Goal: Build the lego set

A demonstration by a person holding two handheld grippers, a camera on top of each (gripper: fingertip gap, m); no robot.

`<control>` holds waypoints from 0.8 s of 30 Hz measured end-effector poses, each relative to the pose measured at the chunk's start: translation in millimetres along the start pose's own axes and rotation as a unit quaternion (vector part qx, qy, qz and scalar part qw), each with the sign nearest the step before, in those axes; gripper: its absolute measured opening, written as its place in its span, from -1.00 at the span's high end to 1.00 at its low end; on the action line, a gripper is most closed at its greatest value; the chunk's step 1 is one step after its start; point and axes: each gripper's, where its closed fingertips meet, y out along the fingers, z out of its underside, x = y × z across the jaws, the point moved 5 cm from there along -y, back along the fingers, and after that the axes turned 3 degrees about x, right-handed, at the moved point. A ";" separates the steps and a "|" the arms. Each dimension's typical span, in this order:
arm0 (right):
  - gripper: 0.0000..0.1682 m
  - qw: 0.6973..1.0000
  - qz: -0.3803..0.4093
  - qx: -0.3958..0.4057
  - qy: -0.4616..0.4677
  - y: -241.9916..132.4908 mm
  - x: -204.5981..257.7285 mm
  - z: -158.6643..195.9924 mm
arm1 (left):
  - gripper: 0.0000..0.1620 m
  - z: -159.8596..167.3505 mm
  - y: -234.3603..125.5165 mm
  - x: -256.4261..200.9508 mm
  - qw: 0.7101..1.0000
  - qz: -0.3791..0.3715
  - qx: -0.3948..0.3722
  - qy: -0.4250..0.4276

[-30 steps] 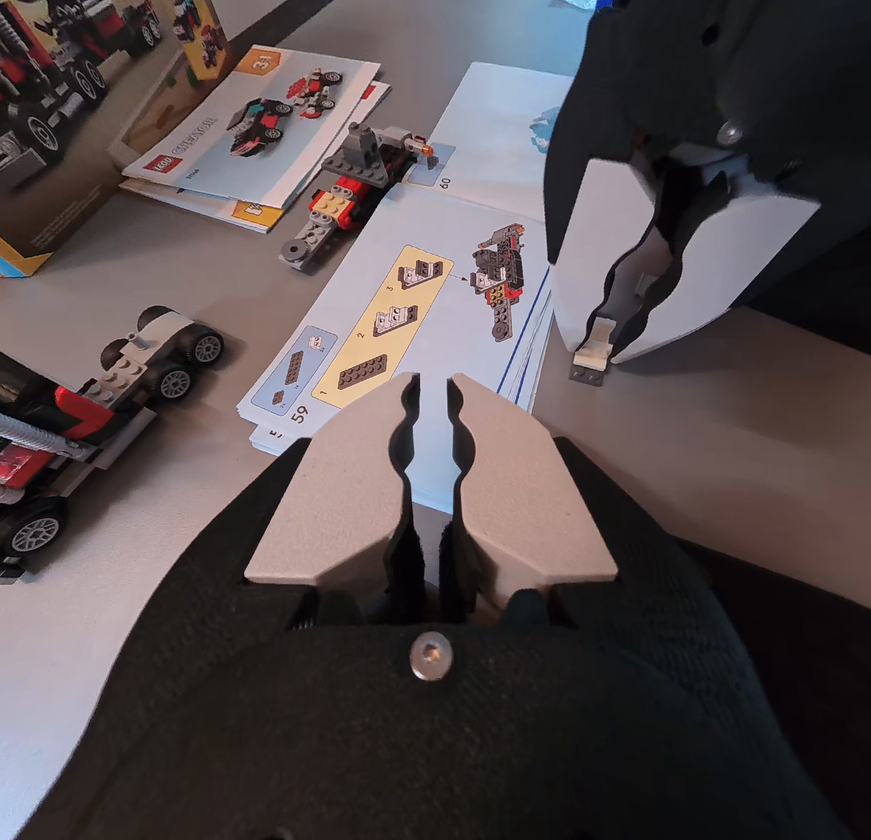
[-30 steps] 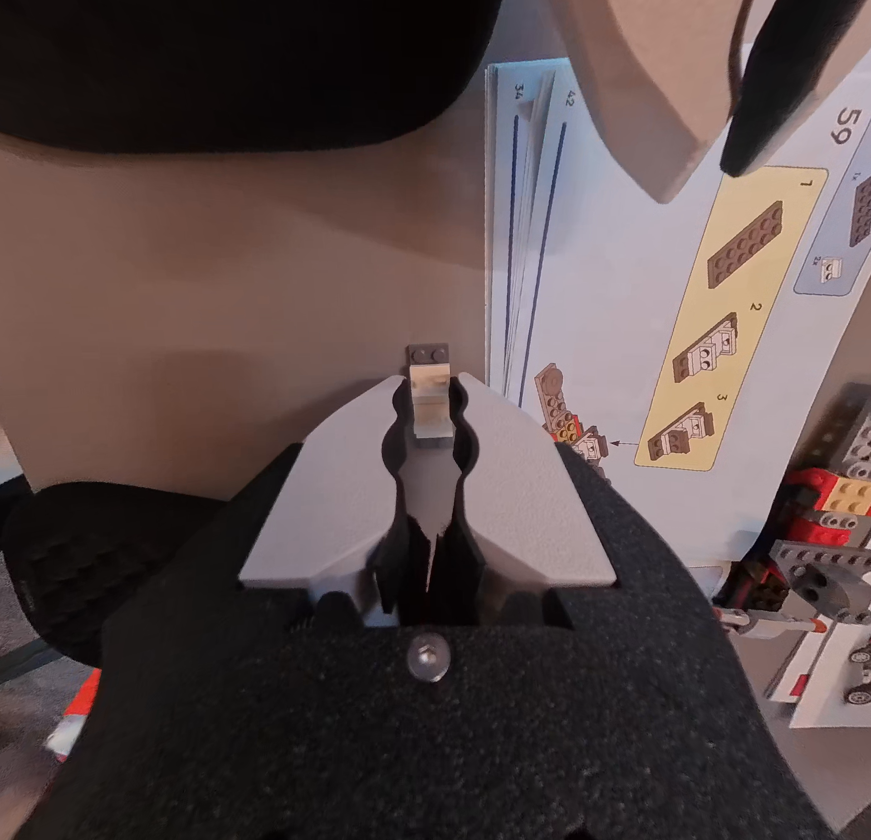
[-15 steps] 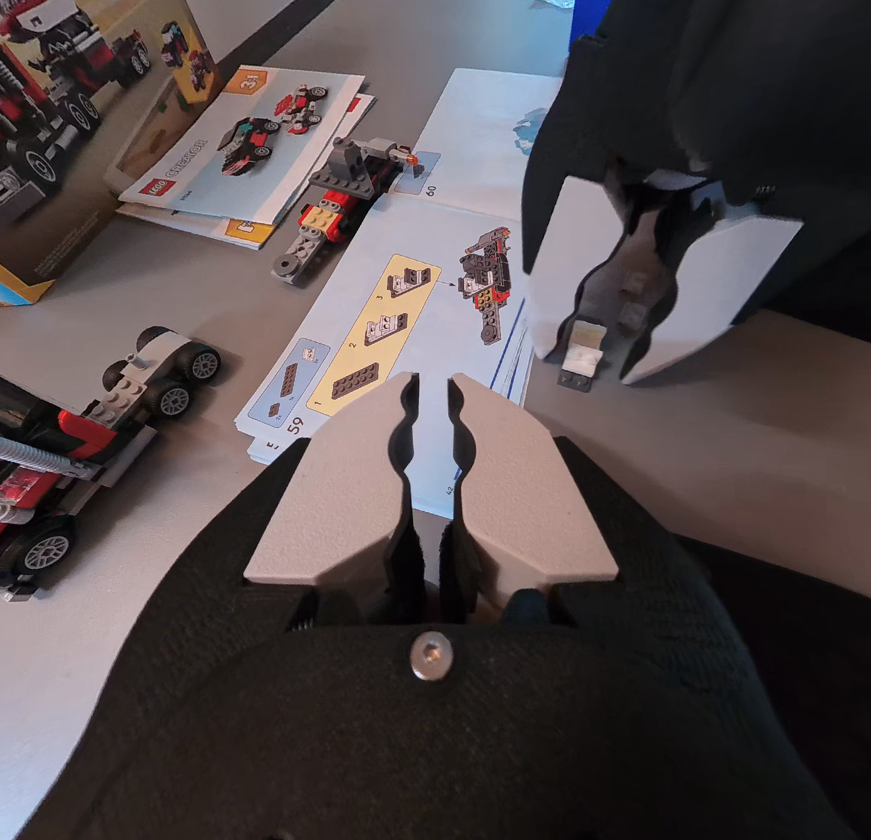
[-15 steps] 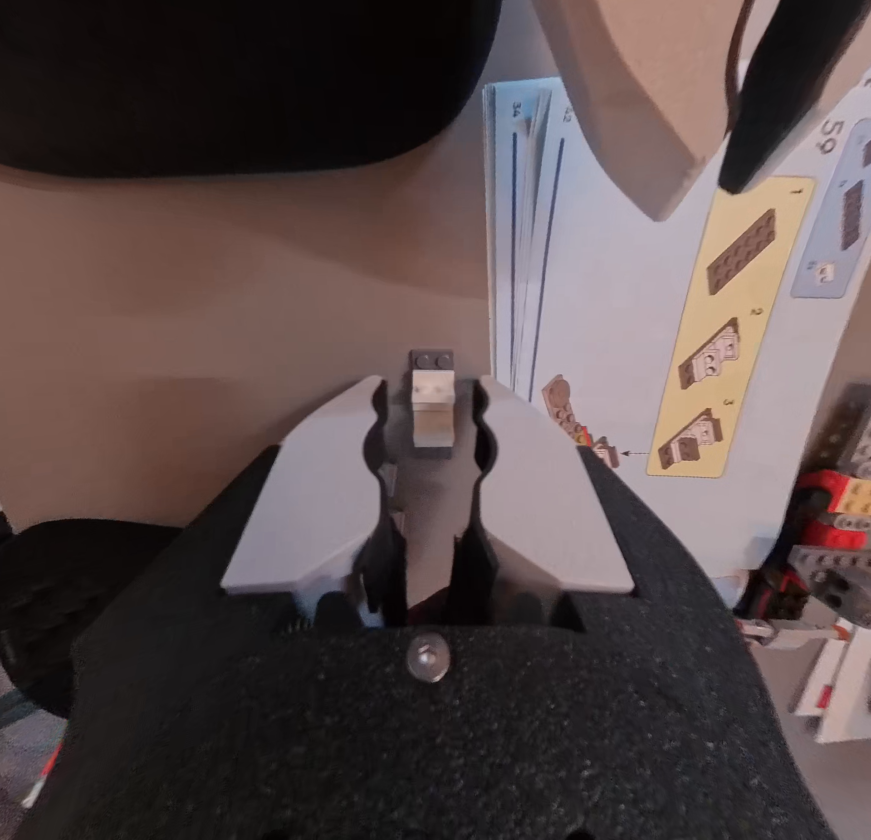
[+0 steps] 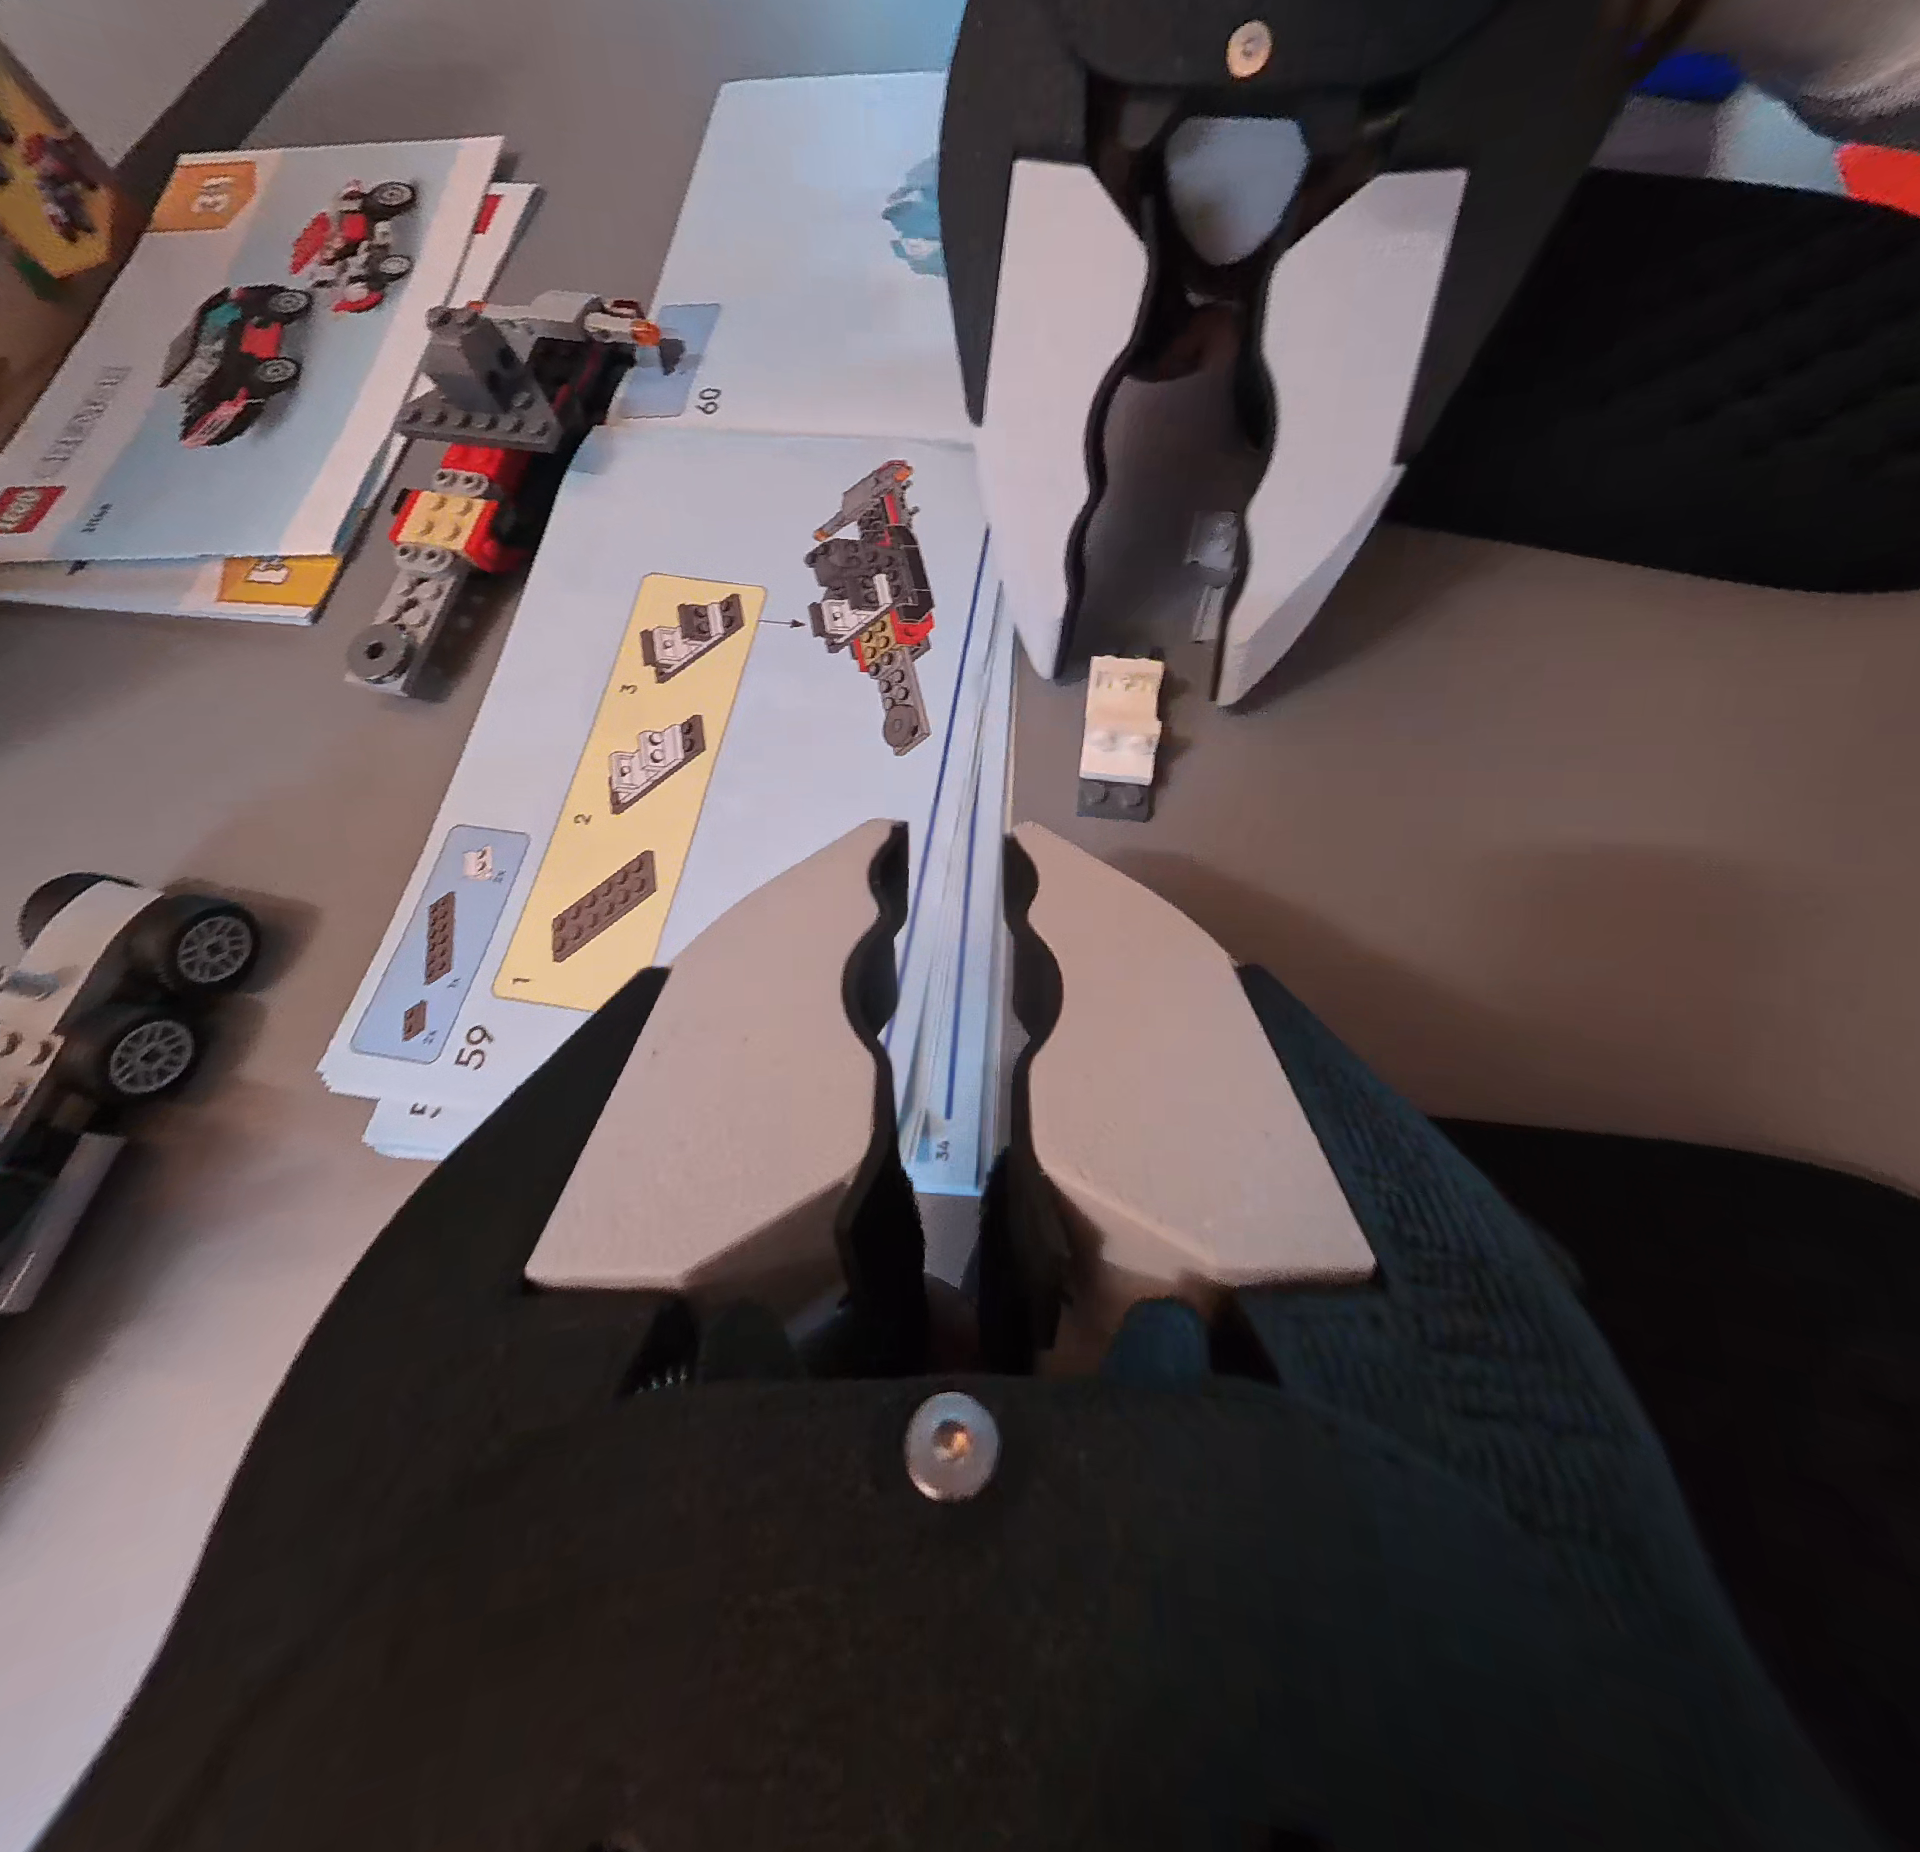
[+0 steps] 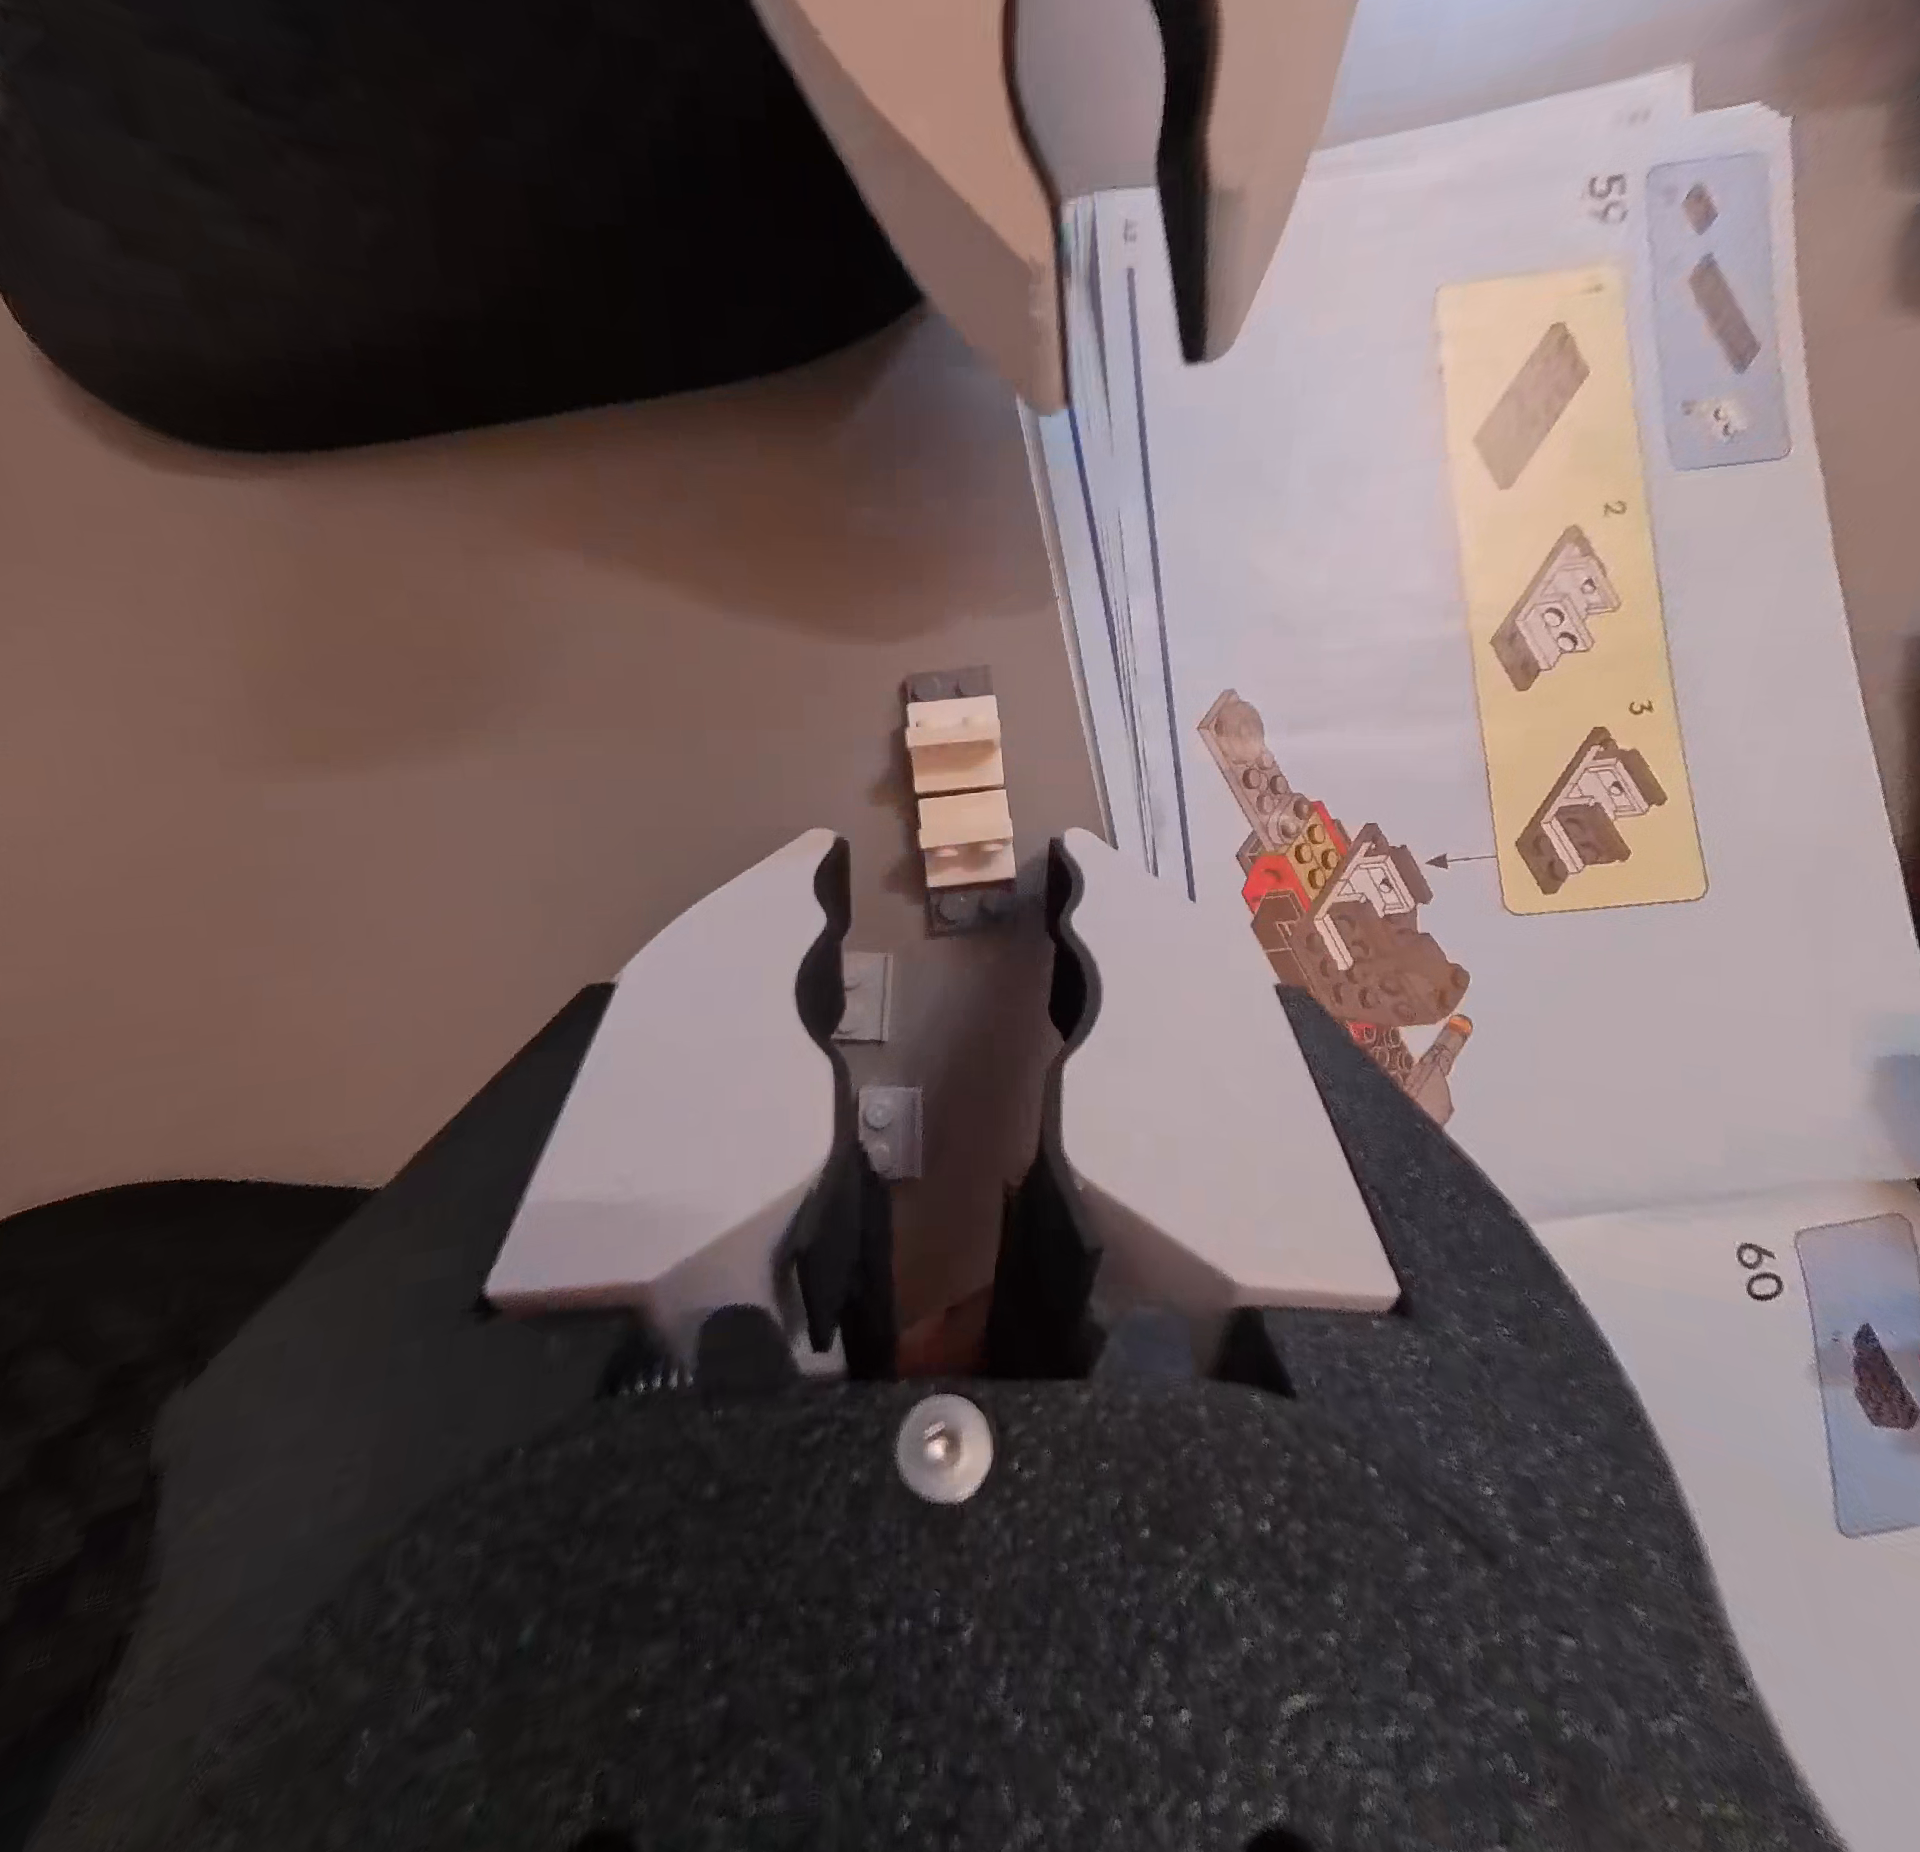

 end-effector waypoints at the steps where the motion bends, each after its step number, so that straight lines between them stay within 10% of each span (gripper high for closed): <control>1: 0.59 1.000 0.002 -0.007 -0.002 0.9 -0.9 0.3 | 0.78 -0.2 0.7 -1.4 1.000 0.005 0.000 0.003; 9: 0.80 0.998 -0.015 -0.041 -0.037 5.5 -2.2 0.8 | 0.61 0.3 1.2 -16.2 0.997 0.067 0.013 0.023; 14: 0.80 0.996 -0.017 -0.077 -0.044 4.3 -2.2 -0.5 | 0.48 -15.6 -10.4 -4.5 0.988 0.055 -0.051 -0.135; 24: 0.80 0.989 0.048 -0.108 -0.083 -39.2 10.6 -25.0 | 0.28 -24.9 -25.6 -26.8 0.842 0.171 -0.209 -0.466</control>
